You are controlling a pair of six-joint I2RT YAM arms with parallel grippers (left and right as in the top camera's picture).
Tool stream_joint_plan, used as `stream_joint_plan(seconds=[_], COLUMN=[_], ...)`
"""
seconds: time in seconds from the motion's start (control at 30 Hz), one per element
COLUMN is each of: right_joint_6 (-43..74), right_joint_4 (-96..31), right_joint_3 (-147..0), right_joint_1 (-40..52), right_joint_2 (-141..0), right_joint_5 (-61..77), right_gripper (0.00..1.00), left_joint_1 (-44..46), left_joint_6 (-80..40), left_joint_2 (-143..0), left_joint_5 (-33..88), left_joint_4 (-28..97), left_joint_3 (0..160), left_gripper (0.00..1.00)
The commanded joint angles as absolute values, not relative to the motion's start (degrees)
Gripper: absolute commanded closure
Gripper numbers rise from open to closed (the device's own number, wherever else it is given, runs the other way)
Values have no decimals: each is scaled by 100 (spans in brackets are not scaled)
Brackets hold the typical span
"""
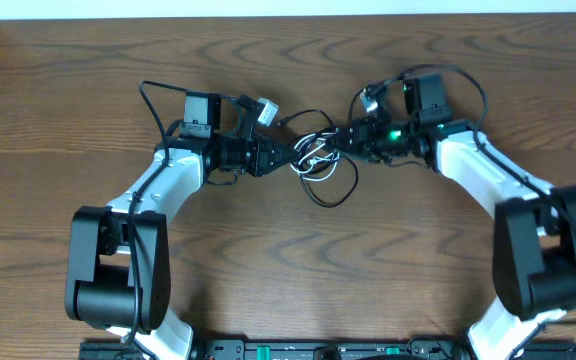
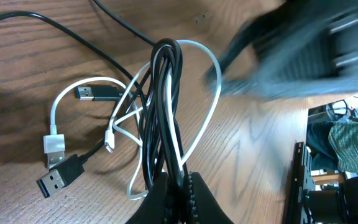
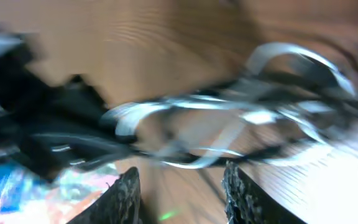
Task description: Untangle cables
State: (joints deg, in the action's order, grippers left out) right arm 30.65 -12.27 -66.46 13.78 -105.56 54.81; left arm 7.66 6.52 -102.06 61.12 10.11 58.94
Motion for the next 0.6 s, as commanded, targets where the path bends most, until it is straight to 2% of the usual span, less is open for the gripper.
stream_joint_plan(seconds=[0.0,0.57], right_joint_6=[3127,3446], right_joint_4=[-875,-707], right_joint_3=[-6674,-6674], right_joint_1=[1420,2217], right_joint_2=[-9961,-10600], right_joint_5=[6060,4222], right_gripper=[58,66], left_joint_1=[749,749], left_joint_6=[812,808], left_joint_2=[-10289,-10289], left_joint_5=[6080,6082], left_joint_4=[1024,1026], left_joint_3=[5902,5902], left_gripper=[93,93])
